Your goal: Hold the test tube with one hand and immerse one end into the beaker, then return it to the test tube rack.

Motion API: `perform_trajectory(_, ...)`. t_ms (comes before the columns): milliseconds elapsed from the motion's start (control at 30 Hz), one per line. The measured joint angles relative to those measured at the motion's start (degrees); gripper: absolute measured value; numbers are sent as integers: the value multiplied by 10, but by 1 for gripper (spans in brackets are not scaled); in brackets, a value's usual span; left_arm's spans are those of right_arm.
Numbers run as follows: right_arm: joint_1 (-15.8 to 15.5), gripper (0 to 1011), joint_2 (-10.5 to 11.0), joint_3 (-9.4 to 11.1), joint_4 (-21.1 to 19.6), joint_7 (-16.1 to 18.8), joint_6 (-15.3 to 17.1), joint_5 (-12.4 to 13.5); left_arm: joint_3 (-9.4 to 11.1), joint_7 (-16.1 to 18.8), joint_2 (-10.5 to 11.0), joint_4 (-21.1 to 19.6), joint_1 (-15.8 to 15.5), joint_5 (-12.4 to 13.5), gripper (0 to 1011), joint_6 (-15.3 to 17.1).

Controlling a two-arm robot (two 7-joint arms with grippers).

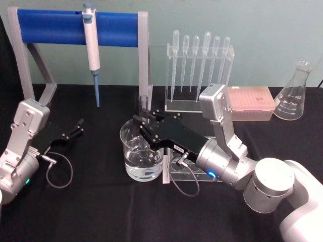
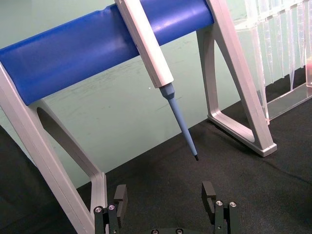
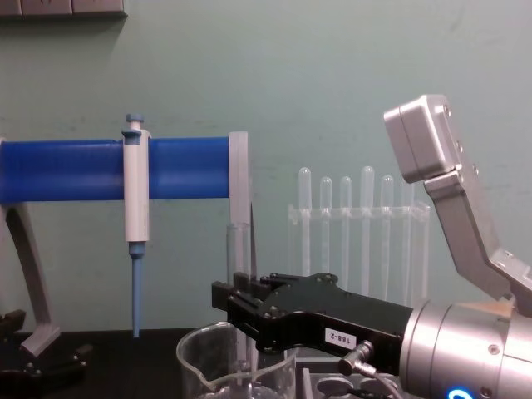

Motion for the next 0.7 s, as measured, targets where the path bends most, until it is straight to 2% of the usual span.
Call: perform_trajectory(700,0,225,0,0,0,0,0,0,0,0,0,0,0,0,1000,0)
